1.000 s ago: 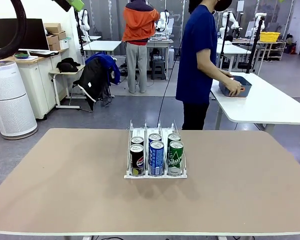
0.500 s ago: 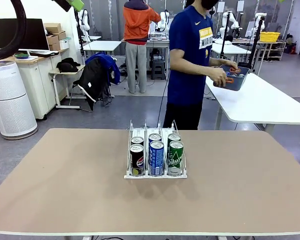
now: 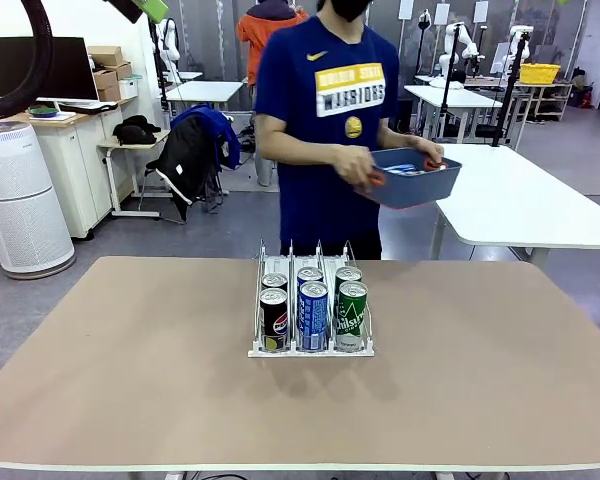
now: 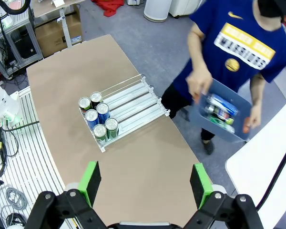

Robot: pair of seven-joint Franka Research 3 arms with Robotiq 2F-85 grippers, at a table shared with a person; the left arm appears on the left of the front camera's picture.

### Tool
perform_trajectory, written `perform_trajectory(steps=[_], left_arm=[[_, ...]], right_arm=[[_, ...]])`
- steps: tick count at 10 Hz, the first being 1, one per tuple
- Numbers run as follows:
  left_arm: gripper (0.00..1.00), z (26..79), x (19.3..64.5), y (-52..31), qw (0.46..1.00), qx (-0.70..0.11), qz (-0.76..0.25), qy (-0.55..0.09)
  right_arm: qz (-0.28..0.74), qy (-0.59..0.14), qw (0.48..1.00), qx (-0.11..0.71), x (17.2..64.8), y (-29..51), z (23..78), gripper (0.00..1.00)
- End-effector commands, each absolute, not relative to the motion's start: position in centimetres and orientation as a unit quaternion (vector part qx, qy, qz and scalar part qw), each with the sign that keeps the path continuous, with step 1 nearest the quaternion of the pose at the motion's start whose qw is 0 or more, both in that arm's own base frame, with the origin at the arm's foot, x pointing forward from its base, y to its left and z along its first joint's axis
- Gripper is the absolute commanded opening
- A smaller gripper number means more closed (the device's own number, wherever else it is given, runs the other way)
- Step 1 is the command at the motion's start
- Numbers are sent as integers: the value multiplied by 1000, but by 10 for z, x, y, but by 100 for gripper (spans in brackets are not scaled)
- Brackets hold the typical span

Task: Fill the beverage cans into the dispenser.
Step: Pick up the Ionic drink handed by the human.

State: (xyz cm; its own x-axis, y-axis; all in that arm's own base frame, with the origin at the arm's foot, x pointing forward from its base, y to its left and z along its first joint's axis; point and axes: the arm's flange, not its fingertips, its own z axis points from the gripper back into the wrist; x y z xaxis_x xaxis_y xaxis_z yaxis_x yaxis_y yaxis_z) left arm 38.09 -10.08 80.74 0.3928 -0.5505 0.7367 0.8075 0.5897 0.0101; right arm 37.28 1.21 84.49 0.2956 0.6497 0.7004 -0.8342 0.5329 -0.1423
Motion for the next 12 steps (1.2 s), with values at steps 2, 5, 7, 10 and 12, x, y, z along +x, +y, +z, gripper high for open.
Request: perform_trajectory(steps=[2,5,7,10,12], left_arm=[[100,807,380,-99,818,-178,-412,-361],[100,807,380,-99,818,-178,-412,-361],[100,807,380,-99,818,-178,-412,-361],[100,807,380,-99,818,-178,-412,-361],[100,807,380,-99,818,-178,-412,-361]], right_arm=[[467,-368,794,127,372,12,846,100],[467,-368,794,127,372,12,846,100],[467,-368,794,127,372,12,846,100],[467,-368,794,127,372,12,846,100],[467,-368,794,127,372,12,846,100]])
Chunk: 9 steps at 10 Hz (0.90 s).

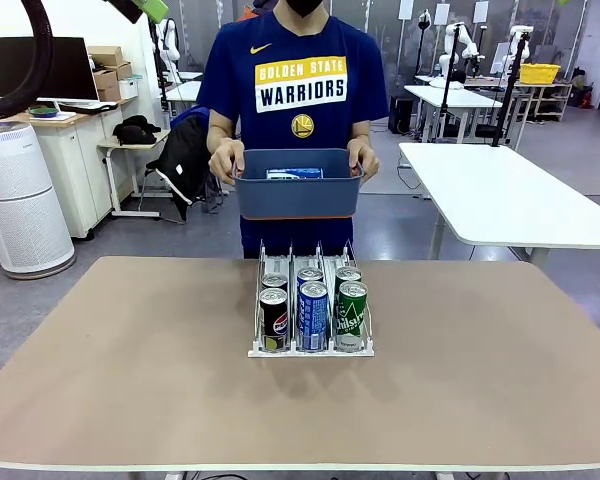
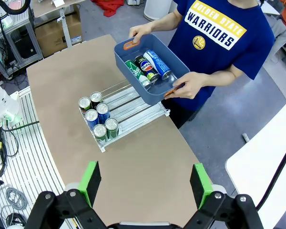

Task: Fill the beverage cans into the dispenser.
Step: Pick up the Ionic drink handed by the human.

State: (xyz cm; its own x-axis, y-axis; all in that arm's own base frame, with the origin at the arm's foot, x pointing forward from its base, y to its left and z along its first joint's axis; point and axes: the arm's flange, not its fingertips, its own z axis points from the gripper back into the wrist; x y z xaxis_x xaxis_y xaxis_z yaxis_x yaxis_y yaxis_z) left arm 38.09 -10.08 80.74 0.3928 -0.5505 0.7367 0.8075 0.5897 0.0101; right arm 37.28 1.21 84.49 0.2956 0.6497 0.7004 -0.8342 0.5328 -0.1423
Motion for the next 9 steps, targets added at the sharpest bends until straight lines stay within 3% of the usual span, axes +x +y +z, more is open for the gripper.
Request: perform_trajectory(steps=[1,9], left_arm=[[100,807,380,-99,818,-178,-412,-361],[100,807,380,-99,818,-178,-412,-361]], right_arm=[[467,-368,794,127,372,12,846,100],[467,-368,794,127,372,12,846,100]])
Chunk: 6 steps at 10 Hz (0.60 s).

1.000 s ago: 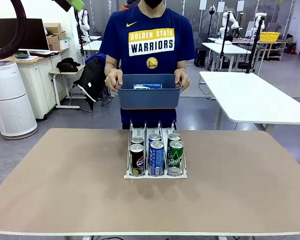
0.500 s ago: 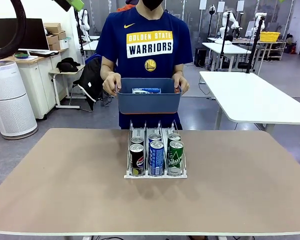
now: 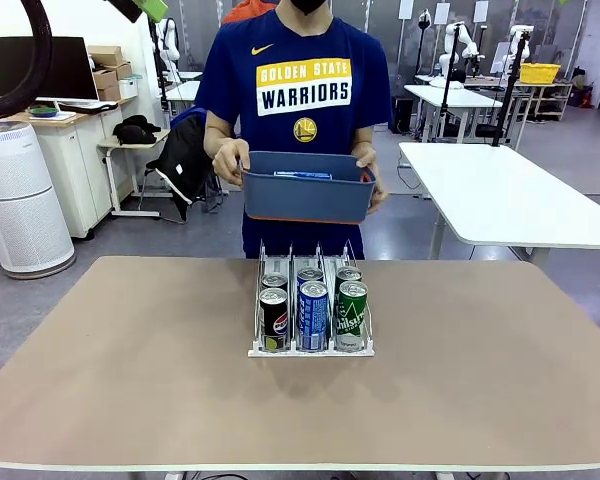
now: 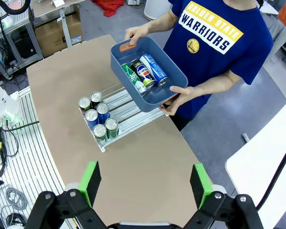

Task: Fill the beverage cans into the dispenser.
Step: Pick up the Ionic drink handed by the human.

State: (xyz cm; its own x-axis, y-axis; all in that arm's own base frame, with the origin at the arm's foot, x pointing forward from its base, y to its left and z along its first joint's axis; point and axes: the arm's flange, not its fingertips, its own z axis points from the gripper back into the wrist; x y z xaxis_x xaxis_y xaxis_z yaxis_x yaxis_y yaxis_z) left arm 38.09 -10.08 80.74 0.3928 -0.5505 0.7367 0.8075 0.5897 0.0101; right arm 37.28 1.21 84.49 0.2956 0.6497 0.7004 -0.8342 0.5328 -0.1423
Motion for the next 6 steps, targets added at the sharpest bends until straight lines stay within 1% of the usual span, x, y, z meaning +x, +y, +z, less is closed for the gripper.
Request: perform_trajectory(steps=[1,6], left_arm=[[100,807,380,-99,818,-178,-412,-361],[100,807,380,-99,818,-178,-412,-361]], right_arm=[[467,-368,794,127,372,12,846,100],[467,-368,794,127,372,12,846,100]])
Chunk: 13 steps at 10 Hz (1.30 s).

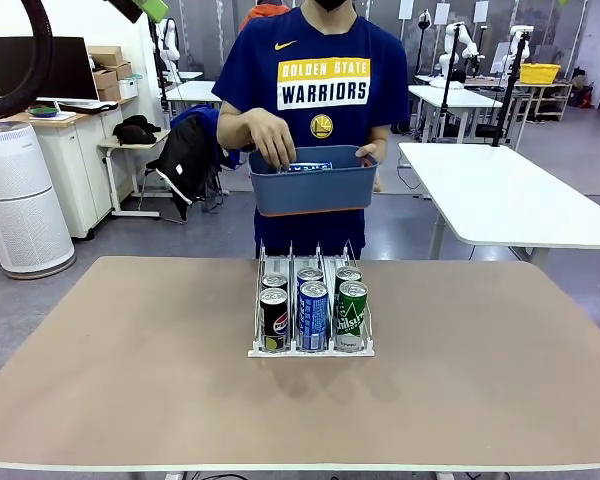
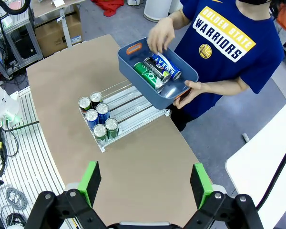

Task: Fill the beverage cans into the dispenser.
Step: Pick up the Ionic drink handed by the human.

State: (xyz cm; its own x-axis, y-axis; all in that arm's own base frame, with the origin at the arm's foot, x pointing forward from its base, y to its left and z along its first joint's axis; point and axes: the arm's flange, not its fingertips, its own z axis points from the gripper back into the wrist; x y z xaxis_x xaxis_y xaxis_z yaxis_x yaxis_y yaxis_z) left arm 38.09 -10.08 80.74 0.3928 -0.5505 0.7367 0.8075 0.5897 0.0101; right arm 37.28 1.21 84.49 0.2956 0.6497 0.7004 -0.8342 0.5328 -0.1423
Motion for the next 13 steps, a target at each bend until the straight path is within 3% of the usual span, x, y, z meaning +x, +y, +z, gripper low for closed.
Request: perform_trajectory(steps=[1,13], left_arm=[[100,807,380,-99,818,-178,-412,-361],[100,807,380,-99,818,-178,-412,-361]], right_arm=[[467,-368,794,127,372,12,846,100],[467,-368,794,127,372,12,846,100]])
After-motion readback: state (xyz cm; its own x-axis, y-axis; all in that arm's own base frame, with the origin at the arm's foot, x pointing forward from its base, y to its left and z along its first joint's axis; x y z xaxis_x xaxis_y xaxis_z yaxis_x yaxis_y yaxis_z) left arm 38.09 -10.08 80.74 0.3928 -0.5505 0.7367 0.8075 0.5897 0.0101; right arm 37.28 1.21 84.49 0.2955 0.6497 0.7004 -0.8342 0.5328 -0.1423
